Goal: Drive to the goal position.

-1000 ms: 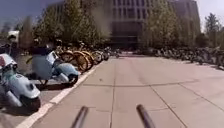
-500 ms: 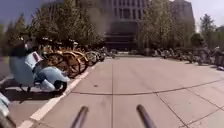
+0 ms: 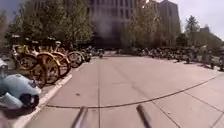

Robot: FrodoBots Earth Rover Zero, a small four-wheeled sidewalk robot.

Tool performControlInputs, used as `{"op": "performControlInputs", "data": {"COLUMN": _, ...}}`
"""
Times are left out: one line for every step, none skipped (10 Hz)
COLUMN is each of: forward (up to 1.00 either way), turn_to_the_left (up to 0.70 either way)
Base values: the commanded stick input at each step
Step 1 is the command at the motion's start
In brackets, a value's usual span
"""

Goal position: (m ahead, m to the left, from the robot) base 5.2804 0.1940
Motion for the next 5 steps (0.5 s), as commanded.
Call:
{"op": "performControlInputs", "data": {"forward": 0.66, "turn_to_the_left": 0.0}}
{"op": "performControlInputs", "data": {"forward": 0.6, "turn_to_the_left": 0.0}}
{"op": "performControlInputs", "data": {"forward": 0.58, "turn_to_the_left": 0.0}}
{"op": "performControlInputs", "data": {"forward": 0.57, "turn_to_the_left": 0.0}}
{"op": "performControlInputs", "data": {"forward": 0.68, "turn_to_the_left": 0.0}}
